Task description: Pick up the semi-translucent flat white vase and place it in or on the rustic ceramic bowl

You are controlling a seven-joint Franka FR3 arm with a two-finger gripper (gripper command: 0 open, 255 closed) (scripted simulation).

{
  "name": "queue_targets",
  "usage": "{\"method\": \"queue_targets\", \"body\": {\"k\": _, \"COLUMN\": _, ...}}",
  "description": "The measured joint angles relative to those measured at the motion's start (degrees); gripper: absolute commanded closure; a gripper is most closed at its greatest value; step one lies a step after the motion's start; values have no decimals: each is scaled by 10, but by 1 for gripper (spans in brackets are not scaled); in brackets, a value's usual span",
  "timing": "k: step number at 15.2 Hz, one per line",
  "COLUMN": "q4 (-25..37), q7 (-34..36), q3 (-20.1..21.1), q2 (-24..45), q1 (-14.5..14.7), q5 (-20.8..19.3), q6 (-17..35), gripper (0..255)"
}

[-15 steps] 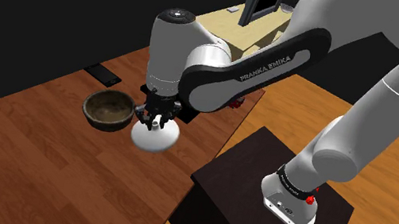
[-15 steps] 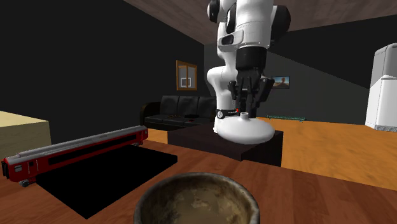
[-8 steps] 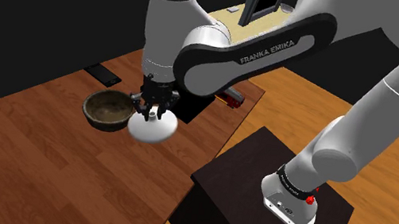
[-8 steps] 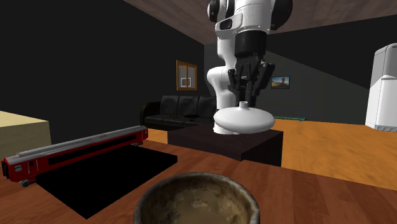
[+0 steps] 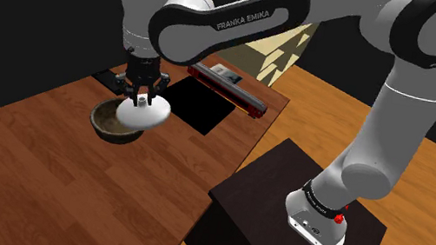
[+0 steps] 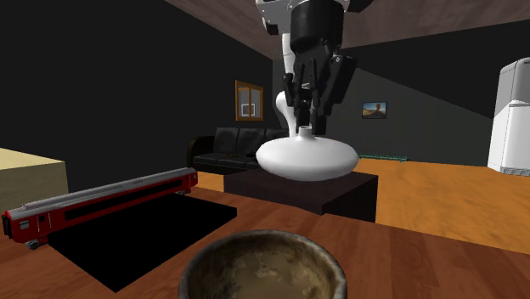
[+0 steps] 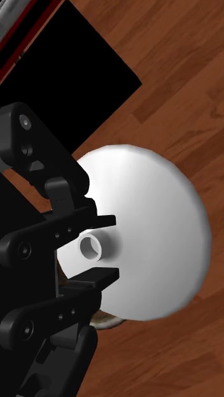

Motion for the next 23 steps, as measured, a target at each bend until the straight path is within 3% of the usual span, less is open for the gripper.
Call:
{"method": "queue_targets", "body": {"k": 9, "q4": 314, "q7": -23, "q3": -42, "q2": 197, "q1": 66, "q5": -69, "q6": -130, "gripper": 255}}
{"method": "queue_targets", "body": {"k": 23, "q4": 273, "q7": -11, "q3": -55, "q2": 235, "q1": 66, "q5": -87, "q6": -55, "gripper": 255}}
